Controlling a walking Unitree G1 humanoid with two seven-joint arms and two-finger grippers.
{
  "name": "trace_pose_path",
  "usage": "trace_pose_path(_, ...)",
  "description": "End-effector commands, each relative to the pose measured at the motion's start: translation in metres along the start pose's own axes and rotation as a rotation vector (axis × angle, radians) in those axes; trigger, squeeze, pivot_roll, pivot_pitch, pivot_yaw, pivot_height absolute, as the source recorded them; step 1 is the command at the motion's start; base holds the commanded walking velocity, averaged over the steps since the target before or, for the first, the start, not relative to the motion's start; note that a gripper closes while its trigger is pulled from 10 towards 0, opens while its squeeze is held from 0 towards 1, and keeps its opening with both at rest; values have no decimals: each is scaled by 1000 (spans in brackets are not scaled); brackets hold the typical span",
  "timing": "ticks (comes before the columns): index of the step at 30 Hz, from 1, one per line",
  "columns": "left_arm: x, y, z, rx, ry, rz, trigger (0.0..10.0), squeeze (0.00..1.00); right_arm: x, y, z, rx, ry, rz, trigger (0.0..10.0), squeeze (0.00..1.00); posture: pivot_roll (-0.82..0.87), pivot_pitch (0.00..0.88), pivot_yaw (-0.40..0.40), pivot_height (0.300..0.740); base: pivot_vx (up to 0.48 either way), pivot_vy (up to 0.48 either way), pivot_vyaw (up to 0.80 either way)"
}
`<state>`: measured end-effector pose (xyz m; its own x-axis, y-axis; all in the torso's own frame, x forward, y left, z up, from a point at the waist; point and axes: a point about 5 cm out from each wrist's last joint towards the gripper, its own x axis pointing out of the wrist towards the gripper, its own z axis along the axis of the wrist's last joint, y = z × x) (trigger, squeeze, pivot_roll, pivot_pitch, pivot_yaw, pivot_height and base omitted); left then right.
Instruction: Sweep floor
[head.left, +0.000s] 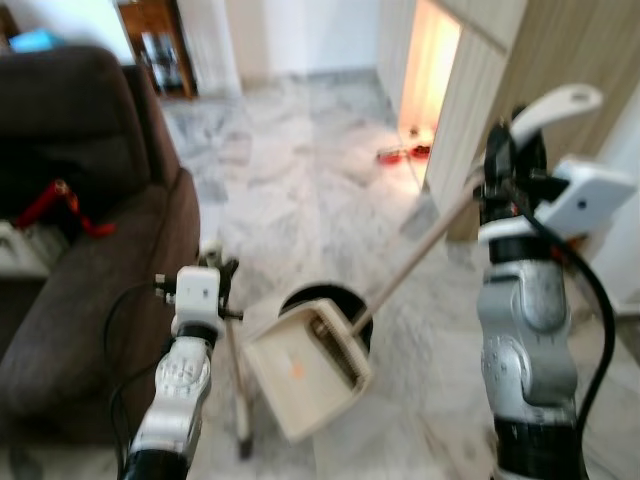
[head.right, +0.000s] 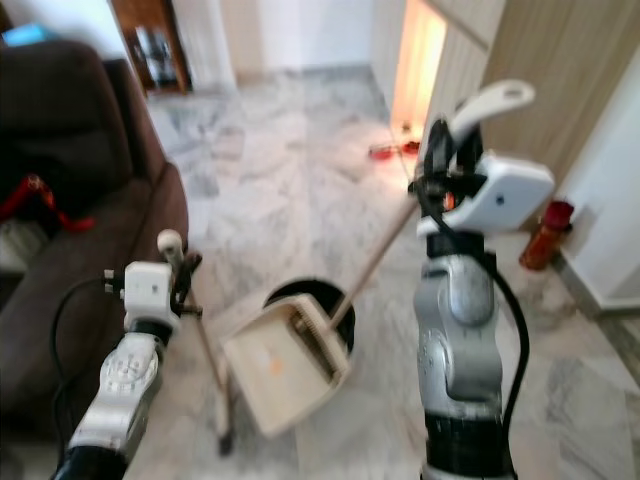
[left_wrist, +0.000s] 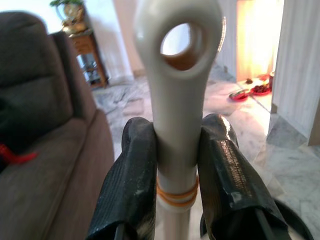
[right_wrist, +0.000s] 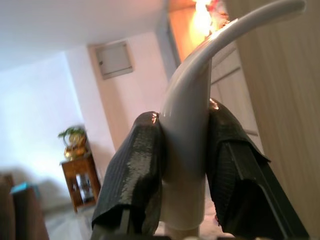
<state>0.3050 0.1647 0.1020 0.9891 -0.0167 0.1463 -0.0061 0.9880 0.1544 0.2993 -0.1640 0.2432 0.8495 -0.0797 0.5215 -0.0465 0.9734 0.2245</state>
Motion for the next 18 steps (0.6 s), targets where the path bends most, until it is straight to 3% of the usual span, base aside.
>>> trace_pose_path(1,7,-3,16,2,-75,-11,10000,0,3,-2,16,11,-77,-9,10000,0,-92,0,65,740,461,0,0)
trace_pose_path(18,7,-3,16,5,-76,-10,10000,0,2,-6,14,20,-74,-29,10000,0,-88,0,65,740,462,0,0)
